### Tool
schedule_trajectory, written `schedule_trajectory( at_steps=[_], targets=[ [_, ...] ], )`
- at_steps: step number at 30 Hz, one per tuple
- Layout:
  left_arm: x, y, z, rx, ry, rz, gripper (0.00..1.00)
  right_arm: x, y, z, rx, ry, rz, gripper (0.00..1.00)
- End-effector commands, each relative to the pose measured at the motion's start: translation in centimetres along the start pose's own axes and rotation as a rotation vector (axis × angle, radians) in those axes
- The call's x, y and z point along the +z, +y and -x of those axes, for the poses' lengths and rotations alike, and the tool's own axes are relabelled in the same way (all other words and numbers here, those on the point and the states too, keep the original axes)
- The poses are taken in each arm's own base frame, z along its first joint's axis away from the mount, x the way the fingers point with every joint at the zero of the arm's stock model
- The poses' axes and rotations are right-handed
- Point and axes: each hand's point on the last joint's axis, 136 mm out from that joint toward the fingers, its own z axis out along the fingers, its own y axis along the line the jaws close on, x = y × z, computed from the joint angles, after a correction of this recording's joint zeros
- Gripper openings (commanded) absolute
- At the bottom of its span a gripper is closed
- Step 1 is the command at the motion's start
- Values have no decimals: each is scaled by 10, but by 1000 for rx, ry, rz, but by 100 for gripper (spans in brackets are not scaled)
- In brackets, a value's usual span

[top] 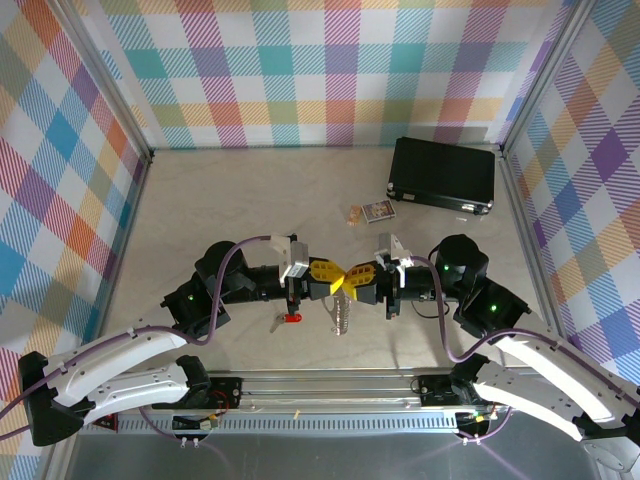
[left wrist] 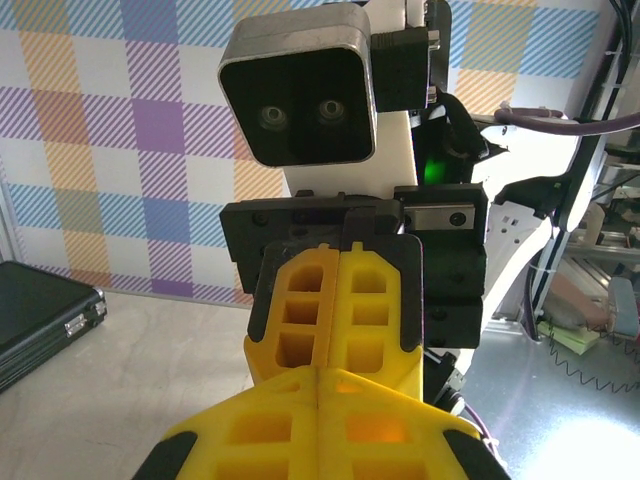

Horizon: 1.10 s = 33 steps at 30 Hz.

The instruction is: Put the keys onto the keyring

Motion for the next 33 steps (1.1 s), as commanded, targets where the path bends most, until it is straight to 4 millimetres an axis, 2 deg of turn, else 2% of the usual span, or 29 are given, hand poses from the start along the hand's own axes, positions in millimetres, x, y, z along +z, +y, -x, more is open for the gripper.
schedule_trajectory(
  at_steps=[1,19,23,26,33],
  targets=[
    [-5,-14,27,33,-60,-46,0,-4,7,8,-36,-22,29,1],
    [-7,-18,29,26,-56,-63,0,-10,12,6,-50,4,29,0],
    [-8,-19,31,23,-61,-69,0,-11,13,7,-45,1,27,8],
    [-8,-19,31,19,-63,-68,0,-10,12,7,-40,0,28,0],
    [-9,-14,27,18,-39,-34,0,-9,6,6,-46,-15,-5,0]
  ],
)
